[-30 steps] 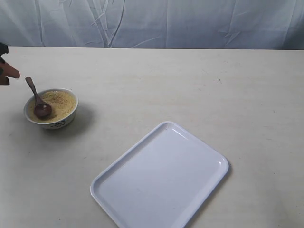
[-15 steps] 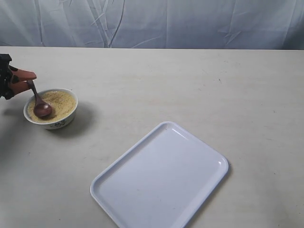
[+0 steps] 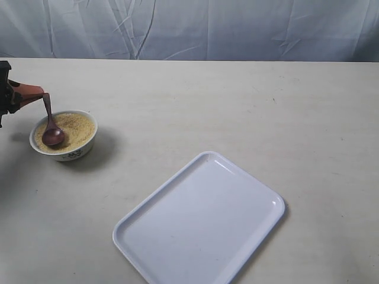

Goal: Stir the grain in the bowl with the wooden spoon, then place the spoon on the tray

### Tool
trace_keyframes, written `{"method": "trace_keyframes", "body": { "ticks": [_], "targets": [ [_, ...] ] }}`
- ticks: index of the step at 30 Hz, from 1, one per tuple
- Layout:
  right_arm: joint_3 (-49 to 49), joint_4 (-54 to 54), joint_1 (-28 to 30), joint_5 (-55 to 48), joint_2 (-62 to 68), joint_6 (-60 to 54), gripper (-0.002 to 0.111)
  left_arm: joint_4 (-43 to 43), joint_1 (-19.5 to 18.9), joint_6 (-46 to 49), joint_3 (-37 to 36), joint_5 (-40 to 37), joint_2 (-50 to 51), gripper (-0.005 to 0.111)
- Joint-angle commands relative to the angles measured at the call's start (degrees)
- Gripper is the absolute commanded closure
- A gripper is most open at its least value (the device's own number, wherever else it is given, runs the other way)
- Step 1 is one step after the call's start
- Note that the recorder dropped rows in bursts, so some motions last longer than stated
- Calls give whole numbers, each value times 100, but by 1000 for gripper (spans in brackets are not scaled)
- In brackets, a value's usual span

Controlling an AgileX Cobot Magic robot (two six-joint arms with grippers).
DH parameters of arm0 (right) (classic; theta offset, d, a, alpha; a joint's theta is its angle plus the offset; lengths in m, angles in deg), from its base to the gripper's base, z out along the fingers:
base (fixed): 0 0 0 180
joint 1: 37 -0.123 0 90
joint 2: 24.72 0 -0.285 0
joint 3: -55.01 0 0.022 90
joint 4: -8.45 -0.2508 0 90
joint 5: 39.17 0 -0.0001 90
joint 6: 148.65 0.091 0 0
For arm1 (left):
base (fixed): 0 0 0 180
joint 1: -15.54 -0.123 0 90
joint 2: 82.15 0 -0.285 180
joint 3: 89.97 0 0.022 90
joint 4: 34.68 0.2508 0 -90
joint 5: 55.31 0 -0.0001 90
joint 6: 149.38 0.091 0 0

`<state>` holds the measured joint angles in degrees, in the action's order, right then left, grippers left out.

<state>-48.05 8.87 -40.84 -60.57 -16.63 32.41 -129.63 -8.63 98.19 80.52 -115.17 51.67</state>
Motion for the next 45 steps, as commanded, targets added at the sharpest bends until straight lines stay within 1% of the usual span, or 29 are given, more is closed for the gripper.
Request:
{"method": "trace_keyframes", "body": {
  "ticks": [1, 3, 4, 6, 8, 10, 11, 14, 19, 27, 31, 34, 36, 38, 41, 44, 45],
  "targets": [
    [28, -5, -22, 81, -31, 0, 108, 54, -22, 40, -24, -4, -6, 102],
    [28, -5, -22, 81, -31, 0, 108, 81, -22, 29, -24, 9, -6, 100],
    [28, -5, -22, 81, -31, 0, 108, 91, -22, 29, -24, 9, -6, 96],
    [28, -5, -22, 81, -31, 0, 108, 108, -22, 29, -24, 18, -6, 86],
    [28, -5, -22, 81, -31, 0, 108, 138, -22, 29, -24, 58, -6, 72],
    [28, -5, -22, 81, -31, 0, 108, 205, -22, 29, -24, 161, -6, 64],
    [28, -5, -22, 81, -31, 0, 108, 280, -22, 29, -24, 259, -6, 62],
    [28, -5, -22, 81, -31, 0, 108, 359, -22, 29, -24, 451, 16, 62],
    [28, -5, -22, 81, -31, 0, 108, 46, -22, 29, 27, 88, 250, 62],
    [28, -5, -22, 81, -31, 0, 108, -411, 109, 116, 53, -113, 397, 62],
    [28, -5, -22, 81, -31, 0, 108, -359, 230, 50, 189, -109, 397, 62],
    [28, -5, -22, 81, -31, 0, 108, -359, 241, 50, 195, -38, 397, 62],
    [28, -5, -22, 81, -31, 0, 108, -285, 241, 50, 195, -3, 397, 63],
    [28, -5, -22, 81, -31, 0, 108, -187, 241, 50, 195, 20, 397, 68],
    [28, -5, -22, 81, -31, 0, 108, -138, 241, 50, 195, 29, 397, 89],
    [28, -5, -22, 81, -31, 0, 108, -194, 241, 50, 195, -72, 397, 107],
    [28, -5, -22, 81, -31, 0, 108, -254, 241, 50, 195, -171, 397, 107]
  ]
}}
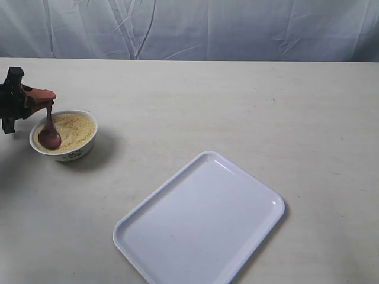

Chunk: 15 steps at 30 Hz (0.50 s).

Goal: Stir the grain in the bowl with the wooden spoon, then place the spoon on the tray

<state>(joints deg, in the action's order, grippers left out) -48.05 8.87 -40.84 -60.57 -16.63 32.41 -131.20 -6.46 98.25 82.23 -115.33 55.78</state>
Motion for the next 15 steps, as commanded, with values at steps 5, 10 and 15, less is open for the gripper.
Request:
{"method": "trace_keyframes", "body": {
  "ticks": [5, 10, 15],
  "targets": [
    [28, -5, -22, 81, -31, 0, 108, -344, 24, 7, 23, -994, -14, 107],
    [28, -5, -22, 81, -31, 0, 108, -344, -45, -59, 54, -994, -131, 107],
    [28, -5, -22, 81, -31, 0, 108, -344, -247, 332, 54, -994, -433, 107]
  ]
}}
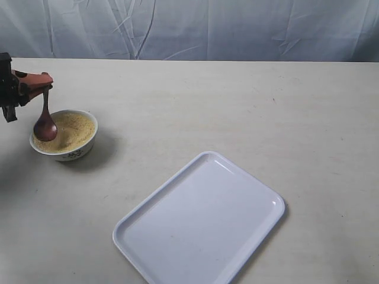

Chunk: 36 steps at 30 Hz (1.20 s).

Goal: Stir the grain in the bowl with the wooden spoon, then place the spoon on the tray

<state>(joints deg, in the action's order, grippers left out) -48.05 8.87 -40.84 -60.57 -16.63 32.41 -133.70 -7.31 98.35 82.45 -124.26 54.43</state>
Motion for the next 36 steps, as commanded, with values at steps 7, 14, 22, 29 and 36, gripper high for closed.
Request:
{"method": "trace_keyframes", "body": {
  "ticks": [7, 14, 22, 29, 36],
  "targets": [
    [28, -5, -22, 81, -31, 0, 108, -93, -207, 1471, -276, -101, -1248, 107],
    [28, -5, -22, 81, -31, 0, 108, -93, -127, 2715, -824, -101, -2139, 107],
    [28, -5, -22, 81, -31, 0, 108, -93, 698, 3952, -1126, 184, -2253, 107],
    [28, -5, -22, 81, -31, 0, 108, -93, 1036, 4727, -1126, 910, -2253, 107],
    [28, -5, -22, 81, -31, 0, 108, -93, 1041, 4787, -1126, 1503, -2253, 107]
  ]
}}
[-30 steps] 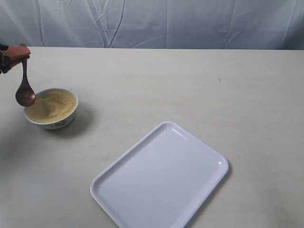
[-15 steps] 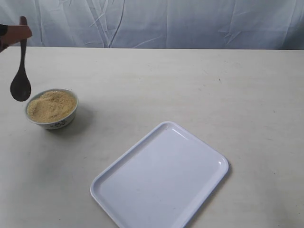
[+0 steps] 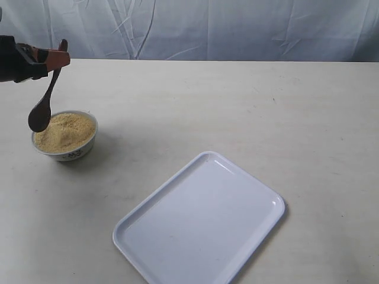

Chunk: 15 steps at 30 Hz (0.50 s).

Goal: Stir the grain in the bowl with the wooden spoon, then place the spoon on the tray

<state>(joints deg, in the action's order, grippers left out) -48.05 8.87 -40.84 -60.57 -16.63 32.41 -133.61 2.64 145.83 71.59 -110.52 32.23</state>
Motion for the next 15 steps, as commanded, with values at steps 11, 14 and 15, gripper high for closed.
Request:
{"method": "trace_keyframes", "body": {
  "ticks": [11, 14, 15],
  "targets": [
    [28, -5, -22, 81, -31, 0, 108, -102, 45, 404, 200, -324, 758, 107],
    [28, -5, -22, 81, -31, 0, 108, -102, 45, 317, 223, -327, 976, 107],
    [28, -5, -22, 81, -31, 0, 108, -102, 45, 284, 223, -376, 1035, 107]
  ]
}}
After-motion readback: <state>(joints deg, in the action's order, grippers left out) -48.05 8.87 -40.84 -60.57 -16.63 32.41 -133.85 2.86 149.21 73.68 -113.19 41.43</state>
